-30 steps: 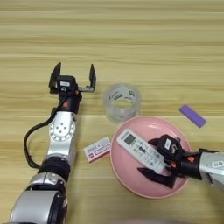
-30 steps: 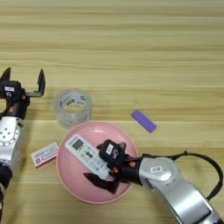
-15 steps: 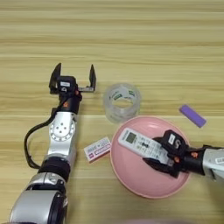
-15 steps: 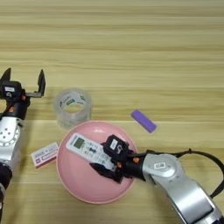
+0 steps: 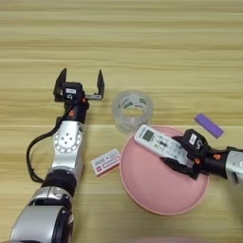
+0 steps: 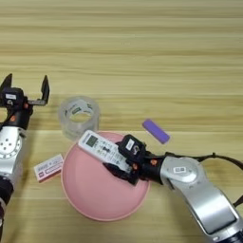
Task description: Move the objects on the table
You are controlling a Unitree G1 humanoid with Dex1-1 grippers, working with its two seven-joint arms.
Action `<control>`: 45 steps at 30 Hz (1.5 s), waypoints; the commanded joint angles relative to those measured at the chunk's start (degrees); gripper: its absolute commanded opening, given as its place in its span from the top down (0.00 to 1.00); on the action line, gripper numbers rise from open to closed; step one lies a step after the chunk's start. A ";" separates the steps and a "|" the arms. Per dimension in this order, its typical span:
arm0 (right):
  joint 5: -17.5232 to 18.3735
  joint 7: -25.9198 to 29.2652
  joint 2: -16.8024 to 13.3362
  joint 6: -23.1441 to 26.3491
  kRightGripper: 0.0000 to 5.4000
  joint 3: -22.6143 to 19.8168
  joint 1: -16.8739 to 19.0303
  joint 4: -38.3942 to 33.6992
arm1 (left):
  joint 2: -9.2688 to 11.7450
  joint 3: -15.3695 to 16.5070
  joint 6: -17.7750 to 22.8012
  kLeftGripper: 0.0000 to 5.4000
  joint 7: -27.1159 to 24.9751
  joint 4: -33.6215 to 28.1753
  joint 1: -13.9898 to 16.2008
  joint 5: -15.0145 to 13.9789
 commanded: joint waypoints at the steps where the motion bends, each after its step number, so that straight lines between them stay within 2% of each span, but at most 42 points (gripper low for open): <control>1: 1.07 0.69 -0.69 -0.32 0.46 -2.16 -1.99 -1.45 | 0.31 -0.06 -0.66 0.00 -0.37 0.15 -0.86 0.32; 7: 3.10 2.11 -1.37 -0.13 0.46 -4.90 -3.62 -2.54 | 0.98 0.21 -0.47 0.00 -2.30 -1.89 -0.68 -0.96; 13: 4.99 4.04 -2.45 -0.68 0.46 -7.37 -5.52 -2.36 | 1.86 -0.54 2.87 0.00 -12.42 -8.11 0.33 -7.21; 14: 5.21 4.43 -2.62 -0.85 0.46 -7.65 -5.78 -2.19 | 2.12 -0.64 3.76 0.00 -14.62 -9.59 0.65 -8.69; 16: 5.56 5.17 -3.00 -1.17 0.46 -8.13 -6.45 -1.54 | 2.45 -0.26 7.40 0.00 -20.34 -13.53 1.30 -14.05; 19: 5.99 6.12 -3.38 -1.66 0.46 -8.79 -7.47 -0.13 | 3.71 -0.09 12.25 0.00 -27.90 -19.07 2.41 -20.19; 22: 6.71 7.57 -3.60 -2.52 0.46 -9.30 -8.16 1.08 | 5.57 -0.66 17.66 0.00 -35.67 -24.49 4.09 -25.06; 25: 7.42 10.19 -4.42 -4.17 0.46 -9.25 -8.16 1.96 | 7.60 -1.18 22.38 0.00 -41.89 -28.36 5.39 -28.01; 30: 7.59 12.78 -5.37 -6.67 0.46 -9.44 -8.62 3.36 | 10.30 -2.83 27.37 0.00 -49.40 -33.44 7.34 -29.15; 34: 8.06 14.55 -6.10 -8.42 0.46 -9.88 -9.36 4.45 | 11.24 -4.00 31.61 0.00 -54.48 -37.12 8.68 -30.79; 36: 8.55 16.26 -6.59 -10.05 0.46 -10.15 -9.41 4.55 | 11.94 -5.56 33.86 0.00 -57.40 -39.53 9.76 -31.34; 42: 9.75 19.13 -7.15 -12.54 0.46 -10.64 -9.66 4.72 | 13.36 -9.92 36.34 0.00 -63.20 -44.35 12.48 -29.40; 45: 10.72 20.71 -7.39 -13.71 0.46 -10.76 -9.58 4.25 | 13.64 -11.20 37.80 0.00 -64.94 -45.98 13.07 -30.03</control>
